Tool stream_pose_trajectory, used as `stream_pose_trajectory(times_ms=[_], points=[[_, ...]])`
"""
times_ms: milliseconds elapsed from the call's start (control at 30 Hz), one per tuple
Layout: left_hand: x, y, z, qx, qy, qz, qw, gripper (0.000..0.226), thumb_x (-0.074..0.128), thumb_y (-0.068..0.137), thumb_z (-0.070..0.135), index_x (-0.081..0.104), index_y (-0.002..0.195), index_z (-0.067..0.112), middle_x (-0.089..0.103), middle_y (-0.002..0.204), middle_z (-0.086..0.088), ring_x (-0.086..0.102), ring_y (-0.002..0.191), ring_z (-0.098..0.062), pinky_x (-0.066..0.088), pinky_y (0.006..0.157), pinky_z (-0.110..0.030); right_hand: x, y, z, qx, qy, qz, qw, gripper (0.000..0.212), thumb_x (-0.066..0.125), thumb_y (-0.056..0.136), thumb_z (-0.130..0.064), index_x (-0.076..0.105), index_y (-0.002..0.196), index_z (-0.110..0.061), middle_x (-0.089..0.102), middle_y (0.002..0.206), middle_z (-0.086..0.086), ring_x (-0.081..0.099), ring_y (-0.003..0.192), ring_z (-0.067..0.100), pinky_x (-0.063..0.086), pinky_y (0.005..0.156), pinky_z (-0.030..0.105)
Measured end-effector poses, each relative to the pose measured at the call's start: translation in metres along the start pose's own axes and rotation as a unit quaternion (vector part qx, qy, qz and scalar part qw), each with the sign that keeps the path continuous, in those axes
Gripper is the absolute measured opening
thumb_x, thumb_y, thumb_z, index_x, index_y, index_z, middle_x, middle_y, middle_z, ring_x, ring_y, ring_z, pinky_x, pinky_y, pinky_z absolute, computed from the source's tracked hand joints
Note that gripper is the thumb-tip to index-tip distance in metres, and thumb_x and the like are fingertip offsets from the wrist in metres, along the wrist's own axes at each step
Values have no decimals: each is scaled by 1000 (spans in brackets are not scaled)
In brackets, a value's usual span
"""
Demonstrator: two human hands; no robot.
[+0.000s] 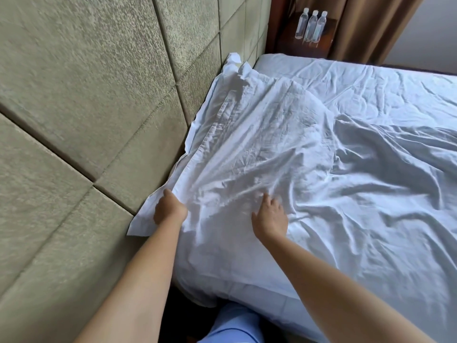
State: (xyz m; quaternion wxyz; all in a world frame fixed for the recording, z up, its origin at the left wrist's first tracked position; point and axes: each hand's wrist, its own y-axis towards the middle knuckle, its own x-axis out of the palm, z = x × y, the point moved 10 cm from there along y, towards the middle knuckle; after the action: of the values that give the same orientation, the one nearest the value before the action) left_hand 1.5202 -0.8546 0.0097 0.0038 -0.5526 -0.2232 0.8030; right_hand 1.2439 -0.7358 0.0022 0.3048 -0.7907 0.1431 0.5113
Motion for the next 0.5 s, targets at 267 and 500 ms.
stream_pose_trajectory(times_ms=[267,500], points=[[-2,-21,26,125,40,62,989,67,58,85,21,26,144,18,29,143,-13,32,129,-33,39,97,-42,2,-15,2,-15,-9,-1,1000,35,40,93,-6,43,127,-11,47,130,11,44,123,27,39,96,34],[31,-36,52,204,63,-19,977,59,50,88,15,34,144,22,20,153,-4,19,140,-23,32,109,-40,9,-22,35,80,16,2,997,66,49,95,-42,17,149,-19,21,151,13,24,138,29,30,106,39]])
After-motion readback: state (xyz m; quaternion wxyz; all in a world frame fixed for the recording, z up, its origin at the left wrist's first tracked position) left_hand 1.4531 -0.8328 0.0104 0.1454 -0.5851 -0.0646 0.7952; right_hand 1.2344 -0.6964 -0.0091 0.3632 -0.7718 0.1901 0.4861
